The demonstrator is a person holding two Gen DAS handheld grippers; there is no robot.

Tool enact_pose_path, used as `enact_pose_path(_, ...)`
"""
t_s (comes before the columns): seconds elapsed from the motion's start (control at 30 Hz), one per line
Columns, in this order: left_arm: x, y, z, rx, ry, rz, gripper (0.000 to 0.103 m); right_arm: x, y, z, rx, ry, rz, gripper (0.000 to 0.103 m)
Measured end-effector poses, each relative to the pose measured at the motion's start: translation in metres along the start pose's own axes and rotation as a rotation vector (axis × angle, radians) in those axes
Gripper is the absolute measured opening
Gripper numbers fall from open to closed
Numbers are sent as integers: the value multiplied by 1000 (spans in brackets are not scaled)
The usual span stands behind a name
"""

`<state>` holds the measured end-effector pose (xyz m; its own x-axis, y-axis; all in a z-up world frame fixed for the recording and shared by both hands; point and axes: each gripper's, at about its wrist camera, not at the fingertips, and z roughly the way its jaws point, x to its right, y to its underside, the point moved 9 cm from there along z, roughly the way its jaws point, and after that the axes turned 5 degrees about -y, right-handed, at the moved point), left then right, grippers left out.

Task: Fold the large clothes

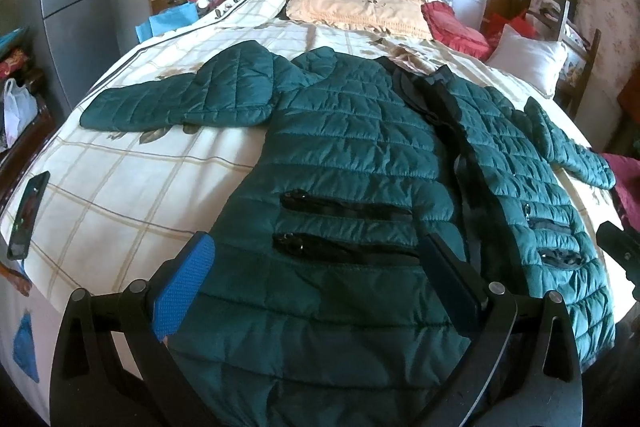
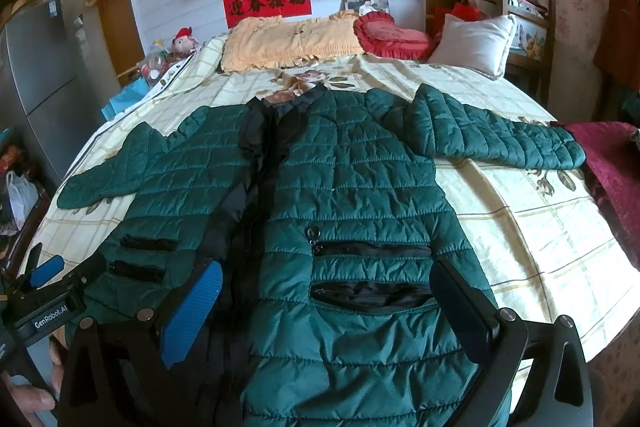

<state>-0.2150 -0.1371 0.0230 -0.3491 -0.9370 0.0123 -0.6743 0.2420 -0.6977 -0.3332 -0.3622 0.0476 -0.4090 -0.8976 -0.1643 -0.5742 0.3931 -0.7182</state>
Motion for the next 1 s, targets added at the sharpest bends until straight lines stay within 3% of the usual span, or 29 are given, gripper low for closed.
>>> enact_pose_path(1.0,5,3,-2,8,-3,15,103,-2,4,4,-17,-14,17,103)
